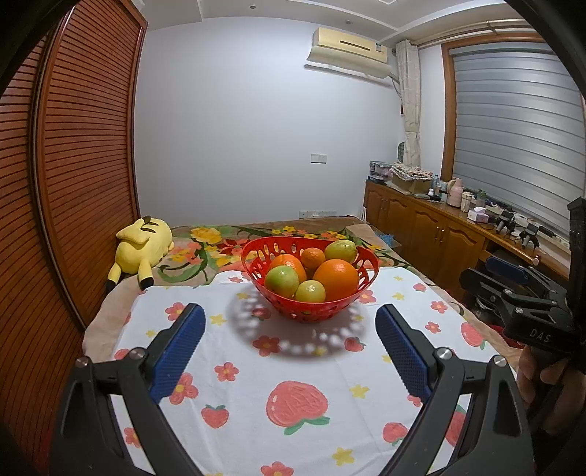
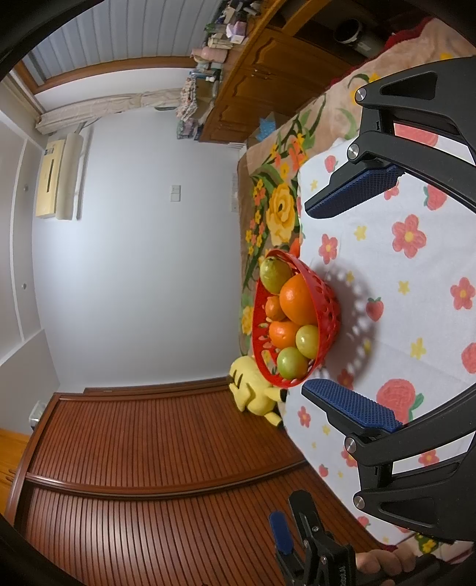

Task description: Organize fruits

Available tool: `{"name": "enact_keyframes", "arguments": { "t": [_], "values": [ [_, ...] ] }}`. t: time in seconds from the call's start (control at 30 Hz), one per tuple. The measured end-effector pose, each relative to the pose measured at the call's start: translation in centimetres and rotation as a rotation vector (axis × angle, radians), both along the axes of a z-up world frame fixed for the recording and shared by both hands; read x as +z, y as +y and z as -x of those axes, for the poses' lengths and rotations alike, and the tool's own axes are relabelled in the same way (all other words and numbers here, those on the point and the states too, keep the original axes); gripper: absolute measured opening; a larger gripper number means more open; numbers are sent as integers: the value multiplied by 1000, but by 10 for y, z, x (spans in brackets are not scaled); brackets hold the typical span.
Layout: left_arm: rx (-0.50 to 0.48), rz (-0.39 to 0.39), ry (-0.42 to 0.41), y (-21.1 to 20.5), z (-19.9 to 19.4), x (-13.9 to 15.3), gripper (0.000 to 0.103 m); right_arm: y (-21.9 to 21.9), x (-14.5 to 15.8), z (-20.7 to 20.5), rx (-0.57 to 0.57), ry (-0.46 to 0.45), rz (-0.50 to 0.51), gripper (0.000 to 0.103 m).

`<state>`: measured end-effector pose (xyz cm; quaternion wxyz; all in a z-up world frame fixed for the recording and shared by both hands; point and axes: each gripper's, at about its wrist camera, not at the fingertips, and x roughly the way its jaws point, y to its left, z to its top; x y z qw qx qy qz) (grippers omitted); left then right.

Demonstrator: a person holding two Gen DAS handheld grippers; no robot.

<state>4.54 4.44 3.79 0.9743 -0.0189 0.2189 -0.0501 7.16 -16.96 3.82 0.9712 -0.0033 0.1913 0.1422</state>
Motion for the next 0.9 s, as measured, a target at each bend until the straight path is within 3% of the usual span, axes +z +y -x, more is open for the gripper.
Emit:
{"name": "enact_keyframes", "arguments": {
  "t": [0.9],
  "values": [
    [0, -1, -3, -2, 2, 1, 96, 0, -1, 0, -1, -1, -1, 91]
  ]
}}
